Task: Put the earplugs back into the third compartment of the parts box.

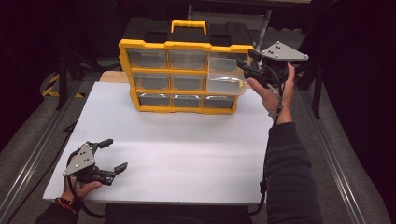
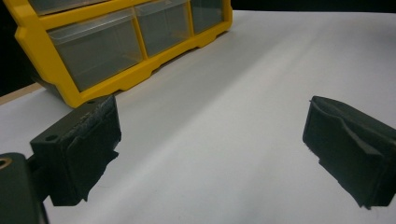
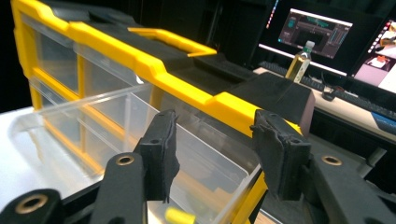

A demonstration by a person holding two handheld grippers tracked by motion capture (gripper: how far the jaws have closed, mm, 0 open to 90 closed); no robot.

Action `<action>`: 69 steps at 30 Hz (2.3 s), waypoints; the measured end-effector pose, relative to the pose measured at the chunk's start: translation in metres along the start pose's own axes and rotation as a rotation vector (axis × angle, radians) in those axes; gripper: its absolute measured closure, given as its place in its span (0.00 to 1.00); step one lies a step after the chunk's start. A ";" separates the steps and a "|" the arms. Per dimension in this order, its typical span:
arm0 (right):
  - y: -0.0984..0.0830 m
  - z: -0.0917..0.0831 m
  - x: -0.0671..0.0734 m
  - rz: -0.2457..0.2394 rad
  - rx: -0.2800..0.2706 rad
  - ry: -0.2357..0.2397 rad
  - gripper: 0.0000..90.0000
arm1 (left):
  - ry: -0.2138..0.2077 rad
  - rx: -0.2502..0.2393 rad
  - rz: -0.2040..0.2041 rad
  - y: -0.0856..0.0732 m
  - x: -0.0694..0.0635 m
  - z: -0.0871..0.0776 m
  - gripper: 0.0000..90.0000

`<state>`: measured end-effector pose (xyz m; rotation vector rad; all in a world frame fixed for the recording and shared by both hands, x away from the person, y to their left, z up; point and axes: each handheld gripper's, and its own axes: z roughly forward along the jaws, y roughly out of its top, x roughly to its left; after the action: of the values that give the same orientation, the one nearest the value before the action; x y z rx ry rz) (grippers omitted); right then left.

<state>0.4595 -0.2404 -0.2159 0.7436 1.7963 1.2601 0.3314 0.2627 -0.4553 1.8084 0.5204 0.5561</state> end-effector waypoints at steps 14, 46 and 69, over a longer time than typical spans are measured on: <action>-0.036 -0.059 0.043 -0.055 -0.132 0.051 0.26 | 0.002 0.000 -0.007 0.001 0.001 0.002 0.06; -0.217 -0.078 0.102 -0.044 0.056 0.075 0.06 | -0.015 0.014 0.003 0.001 -0.003 0.004 0.05; -0.216 -0.077 0.105 -0.033 0.046 0.089 0.06 | -0.014 0.014 -0.002 0.000 -0.001 0.004 0.05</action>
<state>0.3363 -0.2620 -0.4345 0.6899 1.9073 1.2513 0.3329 0.2591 -0.4563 1.8233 0.5177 0.5392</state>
